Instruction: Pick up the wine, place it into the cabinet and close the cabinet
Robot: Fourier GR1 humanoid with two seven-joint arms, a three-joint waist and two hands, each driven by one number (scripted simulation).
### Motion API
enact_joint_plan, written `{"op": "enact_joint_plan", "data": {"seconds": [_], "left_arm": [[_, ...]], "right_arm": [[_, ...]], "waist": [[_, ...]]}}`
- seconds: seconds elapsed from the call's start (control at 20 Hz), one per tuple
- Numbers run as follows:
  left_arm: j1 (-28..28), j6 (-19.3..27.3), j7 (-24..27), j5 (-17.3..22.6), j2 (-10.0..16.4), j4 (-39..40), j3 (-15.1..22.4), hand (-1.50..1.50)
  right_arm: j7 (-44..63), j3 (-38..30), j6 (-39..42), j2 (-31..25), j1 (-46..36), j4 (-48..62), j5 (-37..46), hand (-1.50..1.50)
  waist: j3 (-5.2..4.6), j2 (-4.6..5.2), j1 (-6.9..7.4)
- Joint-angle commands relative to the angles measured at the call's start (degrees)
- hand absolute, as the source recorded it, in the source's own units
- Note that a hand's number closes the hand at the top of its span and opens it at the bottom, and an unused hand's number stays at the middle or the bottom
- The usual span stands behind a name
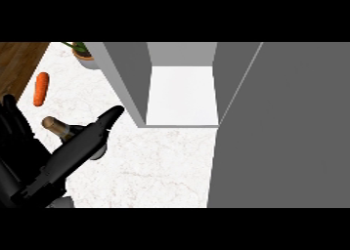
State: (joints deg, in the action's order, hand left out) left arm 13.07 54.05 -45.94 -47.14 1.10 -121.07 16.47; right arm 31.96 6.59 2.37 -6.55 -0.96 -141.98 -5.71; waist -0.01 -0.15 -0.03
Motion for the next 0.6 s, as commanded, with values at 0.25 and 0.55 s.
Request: {"op": "enact_joint_plan", "data": {"seconds": [0.25,0.55], "left_arm": [[-5.97,2.05,5.15,13.84,3.4,-1.41,-5.08,-1.5],[-14.31,4.16,13.33,23.08,3.23,-2.25,-1.19,-1.5]], "right_arm": [[4.44,0.99,-0.17,0.32,1.58,-7.34,-1.68,-1.5],[6.21,0.5,-0.45,0.22,1.84,-10.27,-1.99,-1.5]], "waist": [[-0.05,0.09,-0.17],[-0.08,-0.03,-0.22]]}}
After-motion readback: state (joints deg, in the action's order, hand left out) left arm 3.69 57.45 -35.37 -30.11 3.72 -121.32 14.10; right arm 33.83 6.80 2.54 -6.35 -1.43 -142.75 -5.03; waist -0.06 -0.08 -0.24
